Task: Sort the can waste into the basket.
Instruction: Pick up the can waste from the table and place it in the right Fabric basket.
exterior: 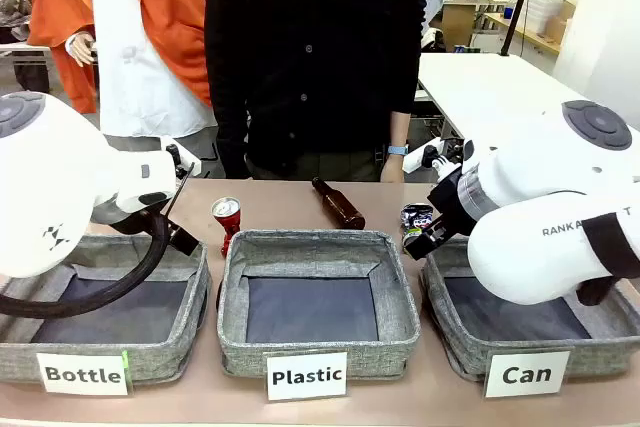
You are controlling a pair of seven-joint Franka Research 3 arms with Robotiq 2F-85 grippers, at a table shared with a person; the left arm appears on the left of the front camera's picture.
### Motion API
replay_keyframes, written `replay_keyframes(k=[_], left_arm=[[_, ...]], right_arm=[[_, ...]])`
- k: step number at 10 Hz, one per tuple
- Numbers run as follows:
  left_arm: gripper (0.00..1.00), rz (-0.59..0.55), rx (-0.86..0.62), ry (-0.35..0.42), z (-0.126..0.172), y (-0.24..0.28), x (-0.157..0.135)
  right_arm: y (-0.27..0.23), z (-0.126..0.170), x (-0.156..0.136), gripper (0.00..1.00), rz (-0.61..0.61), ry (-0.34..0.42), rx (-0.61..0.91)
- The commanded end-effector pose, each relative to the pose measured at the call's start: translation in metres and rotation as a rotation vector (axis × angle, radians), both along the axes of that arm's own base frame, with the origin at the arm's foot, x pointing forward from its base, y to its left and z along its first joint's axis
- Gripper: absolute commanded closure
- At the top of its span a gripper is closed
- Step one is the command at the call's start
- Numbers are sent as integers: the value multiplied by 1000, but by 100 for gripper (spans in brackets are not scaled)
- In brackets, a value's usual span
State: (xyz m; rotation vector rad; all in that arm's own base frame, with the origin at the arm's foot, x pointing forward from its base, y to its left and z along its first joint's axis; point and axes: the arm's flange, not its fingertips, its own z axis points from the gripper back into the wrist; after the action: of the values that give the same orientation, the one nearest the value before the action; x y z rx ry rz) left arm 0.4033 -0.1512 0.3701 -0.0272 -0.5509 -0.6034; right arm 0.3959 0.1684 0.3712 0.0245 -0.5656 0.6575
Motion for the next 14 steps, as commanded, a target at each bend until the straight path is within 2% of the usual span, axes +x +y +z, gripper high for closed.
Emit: replay_keyframes(k=[1,14], left_arm=[[0,0,0,0,0,0,0],[0,0,0,0,0,0,0]], right_arm=[[0,0,0,0,0,0,0],[0,0,0,0,0,0,0]])
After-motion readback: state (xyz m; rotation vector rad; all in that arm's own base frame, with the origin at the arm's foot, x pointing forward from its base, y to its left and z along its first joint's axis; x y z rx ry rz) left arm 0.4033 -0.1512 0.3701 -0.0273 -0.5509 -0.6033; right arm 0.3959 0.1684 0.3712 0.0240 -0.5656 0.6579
